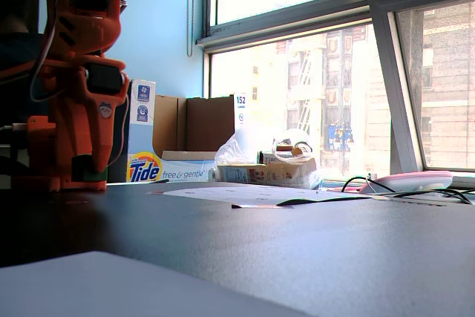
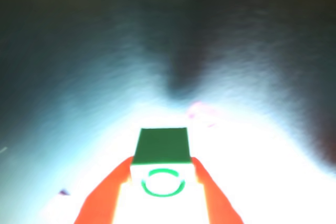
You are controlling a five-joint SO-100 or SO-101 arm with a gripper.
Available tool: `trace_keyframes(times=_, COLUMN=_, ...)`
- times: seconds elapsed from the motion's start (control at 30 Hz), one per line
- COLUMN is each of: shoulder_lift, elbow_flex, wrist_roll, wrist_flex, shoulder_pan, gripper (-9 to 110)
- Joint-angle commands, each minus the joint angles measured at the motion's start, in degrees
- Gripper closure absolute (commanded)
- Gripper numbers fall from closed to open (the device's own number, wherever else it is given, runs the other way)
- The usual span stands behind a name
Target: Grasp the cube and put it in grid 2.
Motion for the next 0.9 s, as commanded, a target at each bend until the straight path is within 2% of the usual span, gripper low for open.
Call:
trace_keyframes(times=0.0, shoulder_lift=-0.5, elbow_flex=-9.3, wrist_roll=0.0, wrist_flex=4.0, shoulder_pan=-3.9, gripper=101)
trace_keyframes(times=0.47, shoulder_lift=-18.1, elbow_flex=-51.7, wrist_roll=3.7, wrist_flex=18.4, shoulder_pan=-26.9, gripper=101)
trace_keyframes(times=0.87, shoulder_lift=-31.0, elbow_flex=-54.2, wrist_roll=8.6, wrist_flex=13.6, shoulder_pan=-43.9, gripper=101)
